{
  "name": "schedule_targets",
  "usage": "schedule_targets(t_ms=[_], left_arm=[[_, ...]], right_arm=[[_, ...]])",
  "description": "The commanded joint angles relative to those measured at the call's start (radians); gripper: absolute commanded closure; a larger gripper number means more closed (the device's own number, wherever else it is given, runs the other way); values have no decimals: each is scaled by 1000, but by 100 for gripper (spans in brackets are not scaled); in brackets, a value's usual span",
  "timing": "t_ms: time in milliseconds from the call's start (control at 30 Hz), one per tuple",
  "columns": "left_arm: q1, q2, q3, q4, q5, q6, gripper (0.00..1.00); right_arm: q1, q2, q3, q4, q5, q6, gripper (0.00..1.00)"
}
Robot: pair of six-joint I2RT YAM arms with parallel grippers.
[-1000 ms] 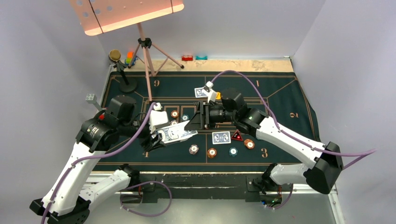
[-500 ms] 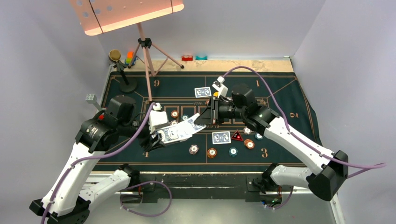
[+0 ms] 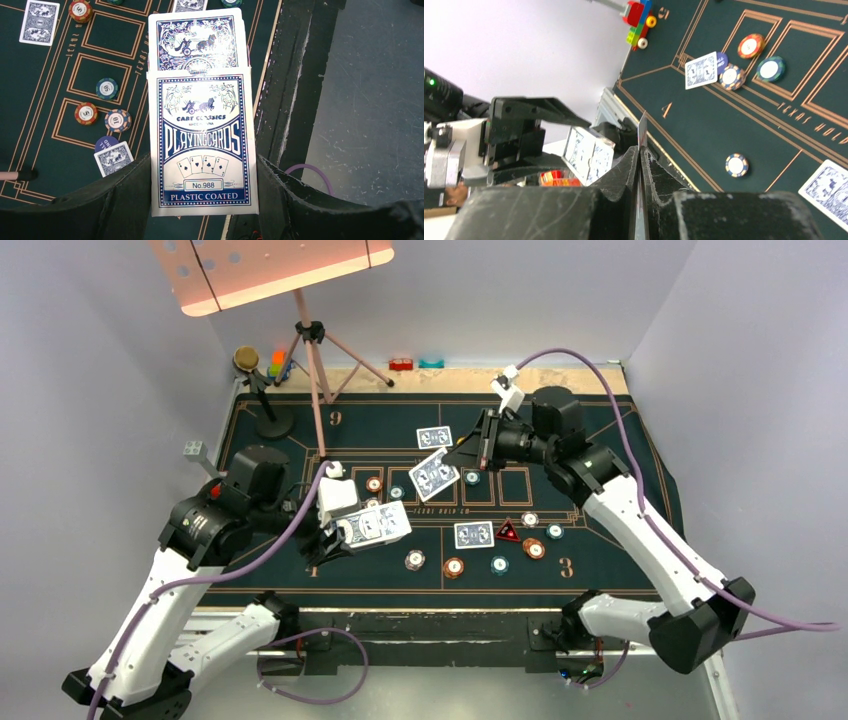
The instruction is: Distribute texas hold em gaming equipment
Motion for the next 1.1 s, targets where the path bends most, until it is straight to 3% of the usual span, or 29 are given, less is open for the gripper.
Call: schedule_targets(t_ms=[0,200,467,733,933,1067], left_arm=[[4,-13,42,35,35,-3,100],[4,-15,48,31,40,-2,100],[5,-9,53,33,38,-5,100],[6,-6,53,32,41,-5,100],[6,-6,52,33,42,-7,100],[6,-6,53,30,42,-7,100]], right_arm=[[-41,69,-6,118,-65,-11,92],[1,384,35,293,-117,3,100],[173,877,426,285,-123,-6,100],[250,1132,662,287,-132,41,99],[263,1169,710,207,-101,-8,46],[245,1093,718,136,-59,-60,23]])
